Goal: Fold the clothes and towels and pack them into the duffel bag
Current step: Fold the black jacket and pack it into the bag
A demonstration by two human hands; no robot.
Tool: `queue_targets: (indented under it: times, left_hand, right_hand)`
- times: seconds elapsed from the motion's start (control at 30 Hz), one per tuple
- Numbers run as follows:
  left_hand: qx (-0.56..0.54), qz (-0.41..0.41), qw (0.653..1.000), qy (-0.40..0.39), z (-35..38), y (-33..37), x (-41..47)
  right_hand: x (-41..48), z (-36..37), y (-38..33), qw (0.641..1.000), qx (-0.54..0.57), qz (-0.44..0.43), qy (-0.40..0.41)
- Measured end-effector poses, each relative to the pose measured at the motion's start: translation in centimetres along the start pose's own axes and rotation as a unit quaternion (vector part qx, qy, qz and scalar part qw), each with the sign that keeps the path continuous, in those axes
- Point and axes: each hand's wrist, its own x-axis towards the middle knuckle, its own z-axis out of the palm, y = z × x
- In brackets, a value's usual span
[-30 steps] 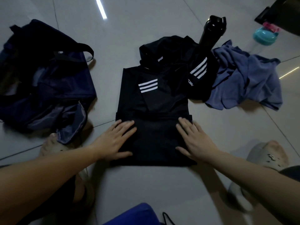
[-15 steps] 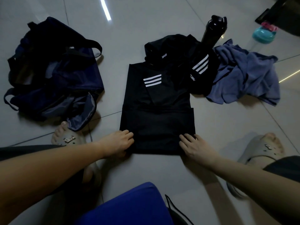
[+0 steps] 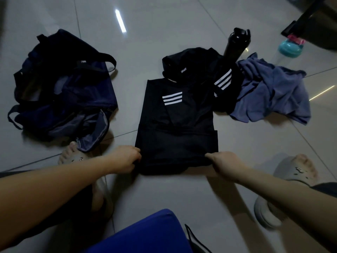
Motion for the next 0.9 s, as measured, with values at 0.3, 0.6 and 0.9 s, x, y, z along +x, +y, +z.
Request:
queue_targets:
  times: [0.3, 0.6, 0.9]
  left_hand:
    - [-0.198, -0.053, 0.962, -0.182, -9.5, -1.9, -0.8]
    - [-0.294, -0.029, 0.864, -0.408, -14.0, -1.0, -2.4]
    - [-0.387, -0.071, 0.899, -0.193, -15.2, -4.0, 0.3]
  right_hand:
    - [0.1, -8.2, 0.9, 0.978, 0.193, -0.015, -0.080]
    - [-1.7, -11.4, 1.5, 0.889, 0.364, 0.060, -0.272]
    - [0.6, -11.5, 5.9, 0.881, 0.441, 0.082, -0.149]
